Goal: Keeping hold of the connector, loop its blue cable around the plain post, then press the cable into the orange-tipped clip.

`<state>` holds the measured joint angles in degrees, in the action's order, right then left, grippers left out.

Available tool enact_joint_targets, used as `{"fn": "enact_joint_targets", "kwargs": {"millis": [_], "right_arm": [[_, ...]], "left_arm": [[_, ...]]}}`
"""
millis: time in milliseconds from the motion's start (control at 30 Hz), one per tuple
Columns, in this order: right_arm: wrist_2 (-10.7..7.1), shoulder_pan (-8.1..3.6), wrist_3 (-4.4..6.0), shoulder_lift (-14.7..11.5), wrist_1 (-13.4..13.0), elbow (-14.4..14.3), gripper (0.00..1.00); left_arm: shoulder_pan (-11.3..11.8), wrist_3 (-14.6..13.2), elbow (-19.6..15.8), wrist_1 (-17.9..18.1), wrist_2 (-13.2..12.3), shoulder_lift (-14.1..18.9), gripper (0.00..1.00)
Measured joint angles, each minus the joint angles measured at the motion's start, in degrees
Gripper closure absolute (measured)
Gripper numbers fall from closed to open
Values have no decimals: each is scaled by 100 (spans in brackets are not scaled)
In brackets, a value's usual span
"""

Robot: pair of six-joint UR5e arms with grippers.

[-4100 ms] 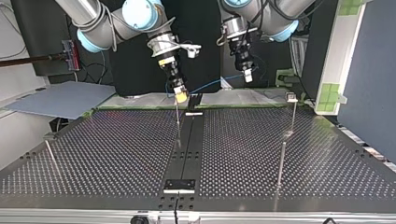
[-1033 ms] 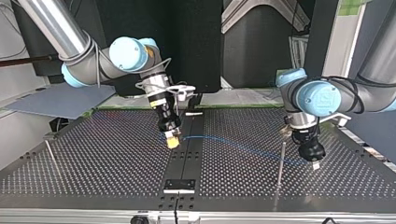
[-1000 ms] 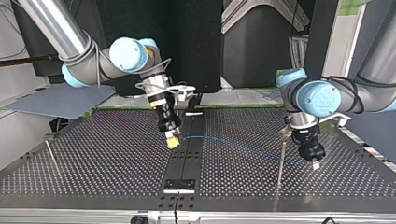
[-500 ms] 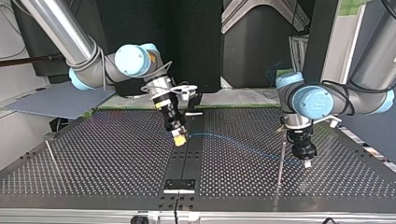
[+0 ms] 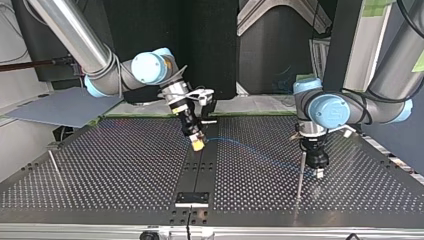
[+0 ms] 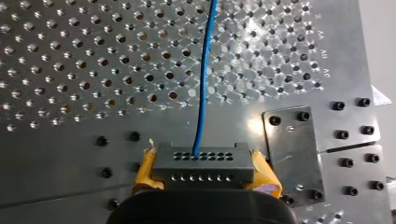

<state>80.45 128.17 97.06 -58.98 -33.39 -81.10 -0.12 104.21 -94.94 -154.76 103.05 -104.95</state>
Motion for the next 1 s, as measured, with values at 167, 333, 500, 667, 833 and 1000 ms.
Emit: {"fn": "enact_joint_targets", "kwargs": {"millis": [167,333,500,667,833,1000], "right_arm": [[12,8,-1,173,8,-1,100],[22,4,3,414,18,-4,100],[38,-18,23,668,8,-3,100],[41,-17,31,904,16,-4,100],[99,9,15,1075,23,-3,100],[160,36,-11,1140,19,-44,100]], "left_arm": [[8,15,-1,-157,81,-8,13],[23,81,1,-282,25,-6,0],[32,186,0,-307,4,-9,0],[46,224,-1,-299,-61,-11,0],[65,244,-3,-302,-111,-74,0],[74,254,1,-313,-184,-254,0]]}}
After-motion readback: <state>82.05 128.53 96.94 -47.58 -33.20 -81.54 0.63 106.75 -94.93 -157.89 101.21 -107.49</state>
